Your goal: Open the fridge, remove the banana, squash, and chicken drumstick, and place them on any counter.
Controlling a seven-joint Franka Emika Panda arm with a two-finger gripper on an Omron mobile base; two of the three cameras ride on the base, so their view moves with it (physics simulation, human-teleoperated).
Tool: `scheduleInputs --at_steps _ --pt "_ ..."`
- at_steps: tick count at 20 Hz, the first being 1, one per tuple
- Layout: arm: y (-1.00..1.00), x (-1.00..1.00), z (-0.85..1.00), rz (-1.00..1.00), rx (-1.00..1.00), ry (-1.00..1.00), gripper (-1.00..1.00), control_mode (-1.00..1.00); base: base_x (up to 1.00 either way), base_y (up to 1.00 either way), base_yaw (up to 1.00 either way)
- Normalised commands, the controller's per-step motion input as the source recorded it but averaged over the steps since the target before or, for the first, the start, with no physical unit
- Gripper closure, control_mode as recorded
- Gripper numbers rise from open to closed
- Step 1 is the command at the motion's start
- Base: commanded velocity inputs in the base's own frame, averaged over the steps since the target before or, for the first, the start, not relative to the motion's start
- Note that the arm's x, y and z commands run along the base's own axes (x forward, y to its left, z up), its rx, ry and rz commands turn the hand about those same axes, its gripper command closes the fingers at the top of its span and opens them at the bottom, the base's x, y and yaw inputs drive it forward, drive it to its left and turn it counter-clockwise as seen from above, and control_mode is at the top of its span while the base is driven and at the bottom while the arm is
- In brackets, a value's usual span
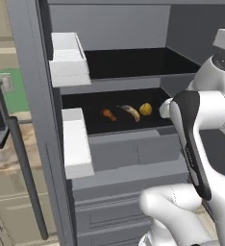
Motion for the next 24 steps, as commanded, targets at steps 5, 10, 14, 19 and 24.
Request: scheduleInputs --at_steps 5,10,14,19,24 --pt "0.0 0.0 0.0 0.0 0.0 0.0 -1.0 1.0 0.74 0.0 -0.04" --pt "0.0 0.0 0.0 0.0 0.0 0.0 -1.0 1.0 0.34 0.0 -0.01" --pt "0.0 0.0 0.0 0.0 0.0 0.0 -1.0 -1.0 0.0 0.0 0.0" --pt "0.0 0.2 -0.31 0.0 0.03 -0.01 -1.0 -1.0 0.0 0.0 0.0" --pt "0.03 0.13 -0.51 0.0 0.04 0.0 -1.0 -1.0 0.0 0.0 0.0"
